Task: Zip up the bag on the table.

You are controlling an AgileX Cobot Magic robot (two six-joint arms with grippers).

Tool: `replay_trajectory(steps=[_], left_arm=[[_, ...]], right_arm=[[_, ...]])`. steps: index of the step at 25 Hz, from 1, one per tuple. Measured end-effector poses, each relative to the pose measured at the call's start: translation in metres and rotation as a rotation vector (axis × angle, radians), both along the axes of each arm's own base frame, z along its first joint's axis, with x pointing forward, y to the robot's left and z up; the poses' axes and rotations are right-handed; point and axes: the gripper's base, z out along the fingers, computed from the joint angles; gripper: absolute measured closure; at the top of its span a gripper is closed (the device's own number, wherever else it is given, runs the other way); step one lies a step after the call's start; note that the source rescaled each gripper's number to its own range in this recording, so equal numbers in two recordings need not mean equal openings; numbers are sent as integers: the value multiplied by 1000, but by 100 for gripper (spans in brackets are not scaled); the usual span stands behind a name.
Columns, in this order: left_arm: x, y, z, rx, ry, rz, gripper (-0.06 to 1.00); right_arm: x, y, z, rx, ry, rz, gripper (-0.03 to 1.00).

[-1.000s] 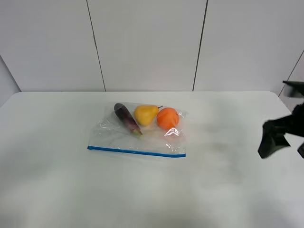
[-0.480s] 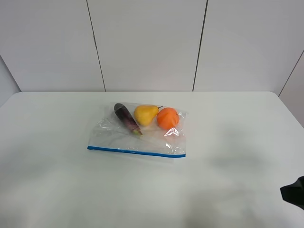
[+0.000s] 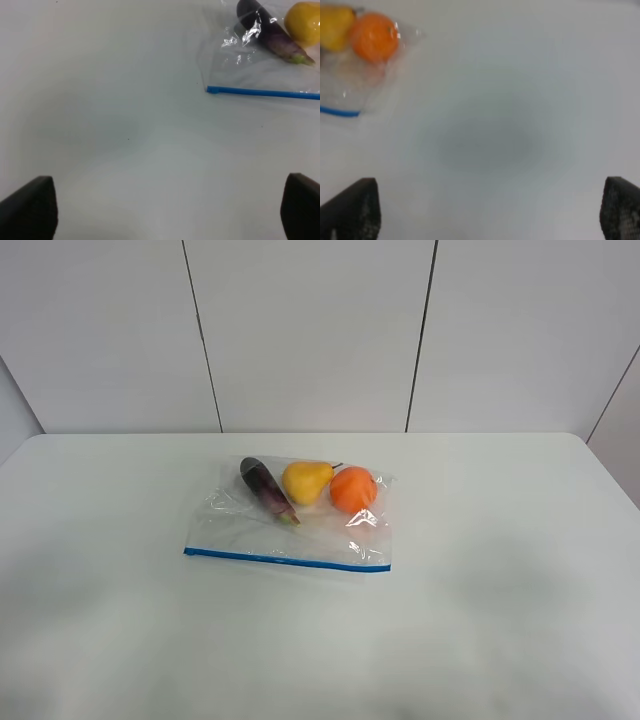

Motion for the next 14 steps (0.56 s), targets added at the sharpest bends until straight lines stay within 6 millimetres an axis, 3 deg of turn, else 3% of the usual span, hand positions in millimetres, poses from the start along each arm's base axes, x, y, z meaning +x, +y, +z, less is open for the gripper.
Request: replay_trajectory(steps=[3, 14], left_arm=[[0, 0, 0, 0, 0, 0, -6], [0, 0, 0, 0, 0, 0, -6]], right_arm=[[-9, 0, 0, 5, -55, -11, 1], [-9, -1, -1, 5, -55, -19, 1]])
